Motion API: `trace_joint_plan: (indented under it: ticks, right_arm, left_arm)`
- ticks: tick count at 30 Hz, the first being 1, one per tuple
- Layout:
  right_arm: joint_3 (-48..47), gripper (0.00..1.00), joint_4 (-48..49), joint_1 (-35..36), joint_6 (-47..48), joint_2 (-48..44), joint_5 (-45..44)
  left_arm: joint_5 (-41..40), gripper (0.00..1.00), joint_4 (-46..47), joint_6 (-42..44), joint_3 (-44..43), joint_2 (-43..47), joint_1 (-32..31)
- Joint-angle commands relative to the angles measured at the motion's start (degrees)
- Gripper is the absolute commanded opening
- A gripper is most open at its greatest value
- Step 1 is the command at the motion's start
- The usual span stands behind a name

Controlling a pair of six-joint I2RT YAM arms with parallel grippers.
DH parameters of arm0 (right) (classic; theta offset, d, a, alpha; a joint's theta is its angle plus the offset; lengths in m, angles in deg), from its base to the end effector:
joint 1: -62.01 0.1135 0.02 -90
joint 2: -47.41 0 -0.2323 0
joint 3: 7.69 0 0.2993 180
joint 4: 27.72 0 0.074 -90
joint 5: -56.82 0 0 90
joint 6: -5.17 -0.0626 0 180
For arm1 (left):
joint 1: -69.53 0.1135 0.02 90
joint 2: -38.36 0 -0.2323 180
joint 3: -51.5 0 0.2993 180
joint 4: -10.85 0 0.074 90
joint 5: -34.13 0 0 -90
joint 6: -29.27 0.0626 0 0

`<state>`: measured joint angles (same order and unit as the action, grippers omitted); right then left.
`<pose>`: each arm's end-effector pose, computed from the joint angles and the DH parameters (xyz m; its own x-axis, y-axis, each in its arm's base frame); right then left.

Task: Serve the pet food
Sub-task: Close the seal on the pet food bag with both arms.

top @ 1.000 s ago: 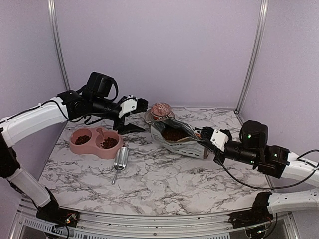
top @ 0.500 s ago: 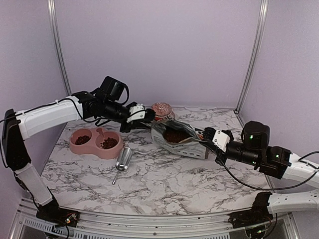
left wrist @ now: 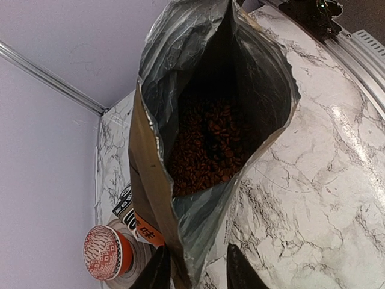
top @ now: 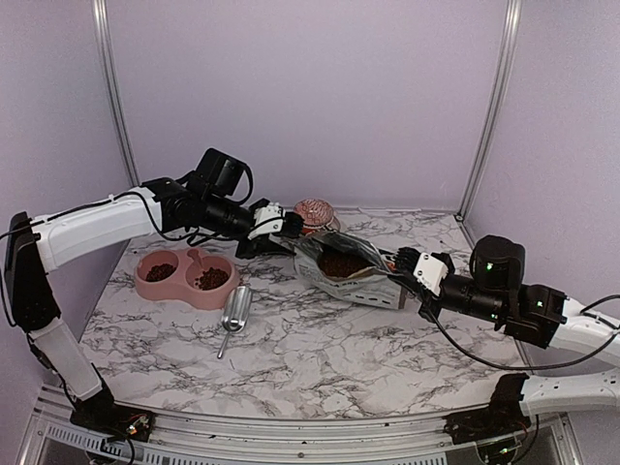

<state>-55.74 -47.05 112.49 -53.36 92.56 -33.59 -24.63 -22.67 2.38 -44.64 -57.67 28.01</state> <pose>0.1824 0.2204 0.2547 0.2469 -0.5211 -0.8170 -0.7482 0.4333 -0.5025 0.3155 -0.3227 0.2749 0.6081 0.4801 -0.6322 0.7706 -0.1658 0.6153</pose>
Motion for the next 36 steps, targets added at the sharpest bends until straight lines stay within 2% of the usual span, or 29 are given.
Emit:
trace_joint_plan:
  ticks: [1,3,5,7,11,20,24,36]
  right_arm:
    - [-3.2,0.0,10.5,0.1,-0.5,-2.2,2.7]
    - [-3.2,0.0,10.3,0.1,-0.5,-2.2,2.7]
    - [-3.2,0.0,10.3,0.1,-0.6,-2.2,2.7]
    - [-3.2,0.0,10.3,0.1,-0.6,-2.3,2.7]
    - [-3.6,0.0,10.4,0.1,-0.6,-2.9,2.5]
    - [-7.1,0.0,6.8,-0.4,1.5,-6.4,-2.8]
    - [-7.9,0.0,6.6,-0.8,2.2,-8.0,-4.4]
    - [-11.2,0.0,6.0,-1.6,1.2,-2.6,-4.2]
  left_arm:
    - [3.0,0.31,2.1,-0.2,-0.1,-0.4,-0.2]
    - [4.1,0.27,3.3,-0.8,0.1,-0.2,-0.2]
    - [5.0,0.18,5.0,-1.6,0.7,0.0,-0.2]
    - [4.9,0.0,5.8,-1.8,0.8,-0.1,-0.3]
    - [3.2,0.0,6.0,-2.1,1.4,0.9,-0.3]
    - [-9.7,0.0,5.9,-6.6,3.2,9.9,1.5]
    - [-12.7,0.0,5.8,-9.0,4.0,13.9,4.3]
    - [-14.9,0.0,5.0,-14.6,3.5,18.9,4.5]
